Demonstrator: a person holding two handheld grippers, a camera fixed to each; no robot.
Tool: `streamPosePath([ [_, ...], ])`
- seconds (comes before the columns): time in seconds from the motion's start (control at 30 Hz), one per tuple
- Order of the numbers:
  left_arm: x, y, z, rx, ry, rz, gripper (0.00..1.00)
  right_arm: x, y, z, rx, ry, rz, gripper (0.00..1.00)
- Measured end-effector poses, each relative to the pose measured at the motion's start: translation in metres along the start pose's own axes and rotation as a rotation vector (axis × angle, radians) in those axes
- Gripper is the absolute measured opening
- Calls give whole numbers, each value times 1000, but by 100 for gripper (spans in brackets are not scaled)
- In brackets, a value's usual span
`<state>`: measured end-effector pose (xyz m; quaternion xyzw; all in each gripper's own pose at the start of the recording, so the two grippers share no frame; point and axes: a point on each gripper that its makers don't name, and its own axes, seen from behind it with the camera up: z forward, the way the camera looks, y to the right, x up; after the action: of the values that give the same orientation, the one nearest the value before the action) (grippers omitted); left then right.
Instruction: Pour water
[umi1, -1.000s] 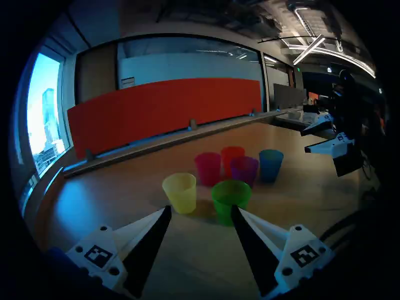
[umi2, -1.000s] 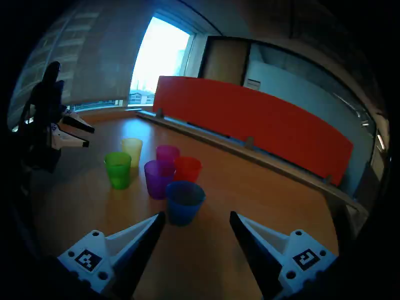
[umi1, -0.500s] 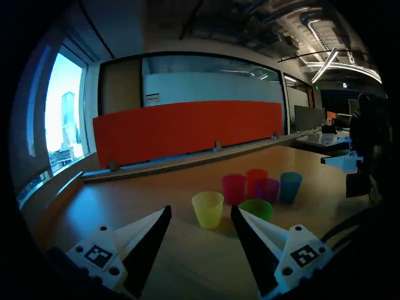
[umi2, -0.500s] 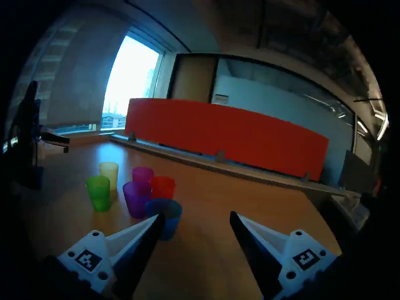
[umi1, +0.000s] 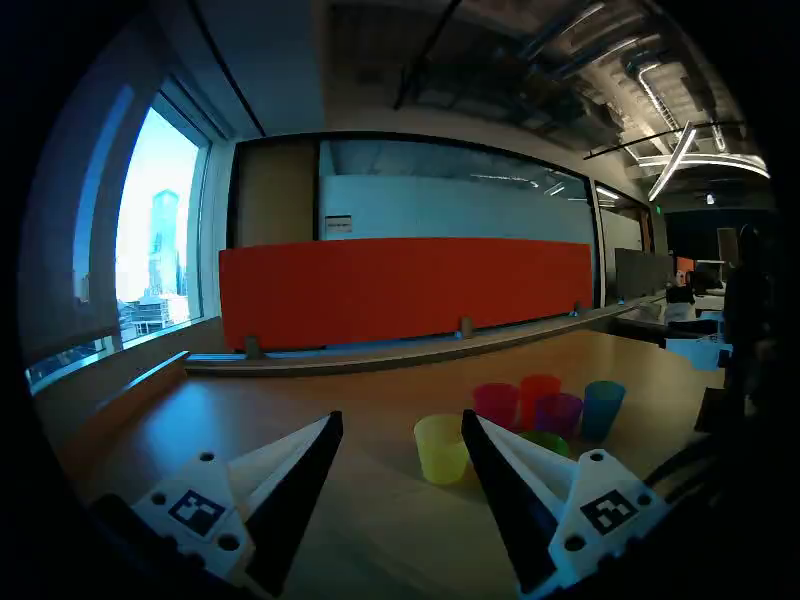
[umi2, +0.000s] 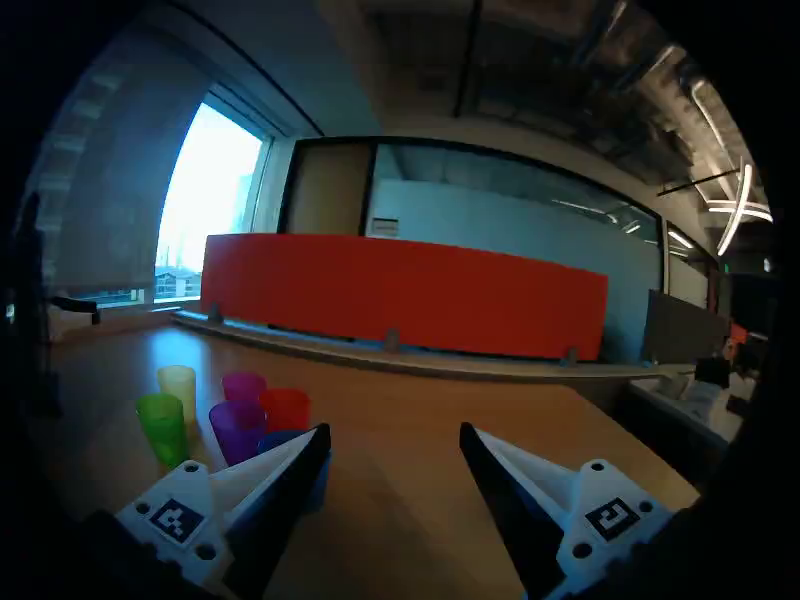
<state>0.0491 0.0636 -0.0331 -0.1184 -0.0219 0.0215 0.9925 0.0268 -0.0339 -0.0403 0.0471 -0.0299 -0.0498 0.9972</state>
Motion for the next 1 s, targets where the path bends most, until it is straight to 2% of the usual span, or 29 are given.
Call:
streamPosePath([
  [0.27,1,-9,-1,35,33,-34,88,8,0,0,-42,30,61,100],
  [0.47,-1,-17,2,65,48,-43,87,10,-1,0,-56,31,52,100],
  [0.67,2,-30,5,127,68,-40,88,17,2,0,-77,40,60,100],
  [0.8,5,-36,7,161,92,-33,88,17,2,0,-70,31,98,100],
  [1.0,-7,-45,11,196,94,-40,88,20,1,1,-68,22,161,100],
])
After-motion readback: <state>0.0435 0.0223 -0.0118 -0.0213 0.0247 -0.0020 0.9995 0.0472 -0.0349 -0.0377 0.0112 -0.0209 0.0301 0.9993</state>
